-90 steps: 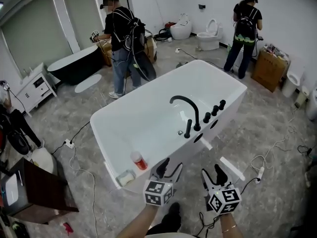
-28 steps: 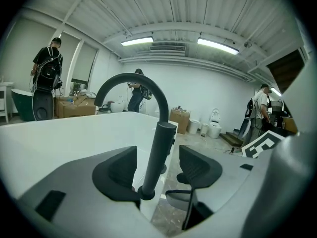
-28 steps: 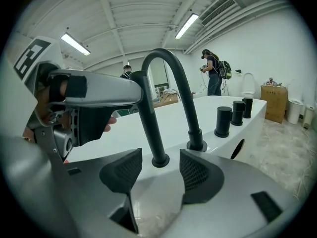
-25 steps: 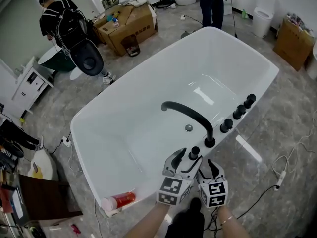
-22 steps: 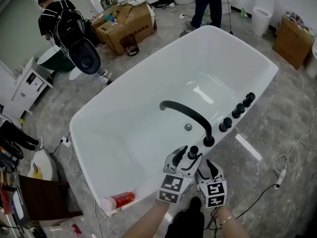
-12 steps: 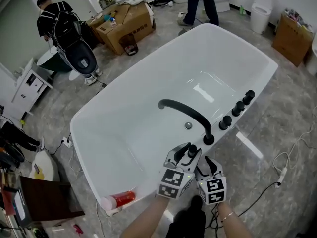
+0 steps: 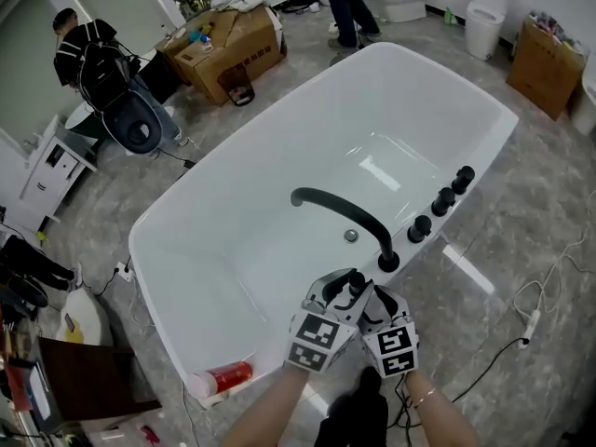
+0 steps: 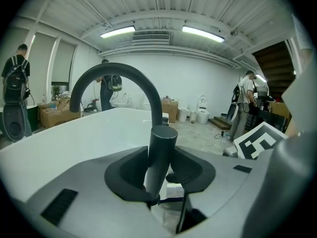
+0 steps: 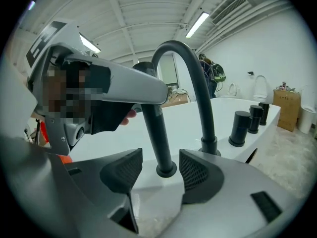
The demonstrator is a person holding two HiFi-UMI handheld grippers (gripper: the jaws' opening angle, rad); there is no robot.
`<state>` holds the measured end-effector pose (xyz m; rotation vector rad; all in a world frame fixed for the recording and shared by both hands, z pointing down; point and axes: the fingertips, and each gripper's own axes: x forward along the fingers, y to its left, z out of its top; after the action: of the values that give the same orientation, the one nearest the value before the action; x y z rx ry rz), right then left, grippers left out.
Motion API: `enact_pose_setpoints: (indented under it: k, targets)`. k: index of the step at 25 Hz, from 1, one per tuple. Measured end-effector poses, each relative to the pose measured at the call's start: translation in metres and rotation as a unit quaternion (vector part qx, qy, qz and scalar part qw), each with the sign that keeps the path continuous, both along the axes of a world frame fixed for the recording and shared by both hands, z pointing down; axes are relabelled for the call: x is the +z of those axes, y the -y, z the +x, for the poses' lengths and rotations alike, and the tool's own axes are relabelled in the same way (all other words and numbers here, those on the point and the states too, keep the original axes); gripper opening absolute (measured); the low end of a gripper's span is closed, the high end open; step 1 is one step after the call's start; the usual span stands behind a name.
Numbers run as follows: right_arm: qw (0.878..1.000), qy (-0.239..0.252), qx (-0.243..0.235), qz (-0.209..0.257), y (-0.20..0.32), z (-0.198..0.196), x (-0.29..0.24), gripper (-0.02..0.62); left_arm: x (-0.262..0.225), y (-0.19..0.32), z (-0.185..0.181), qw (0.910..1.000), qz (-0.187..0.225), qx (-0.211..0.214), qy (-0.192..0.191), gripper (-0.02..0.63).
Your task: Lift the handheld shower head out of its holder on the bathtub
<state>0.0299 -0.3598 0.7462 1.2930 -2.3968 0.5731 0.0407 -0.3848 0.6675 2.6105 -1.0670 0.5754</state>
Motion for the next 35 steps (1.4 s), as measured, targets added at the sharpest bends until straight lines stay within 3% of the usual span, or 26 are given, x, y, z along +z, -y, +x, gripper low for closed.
enact_pose_setpoints:
  k: [15,18,24,35]
  targets:
    - [0.996,0.005,-0.082,0.029,0.023,-0.023,0.003,0.241,0.004,0.005,0.002,0.9993,0.004,0.036,-0.006,0.16]
    - [0.995,0.002,-0.095,0.04,0.029,-0.025,0.001,0.216,0.004,0.006,0.003,0.9988,0.005,0.048,-0.007,0.16]
    - [0.994,-0.01,-0.096,0.056,0.038,-0.029,0.007,0.146,0.007,0.009,0.002,0.9981,0.003,0.06,-0.014,0.16]
    - [0.992,-0.001,-0.1,0.076,0.042,-0.031,0.002,0.14,0.001,0.014,-0.001,0.9979,0.01,0.06,-0.021,0.159]
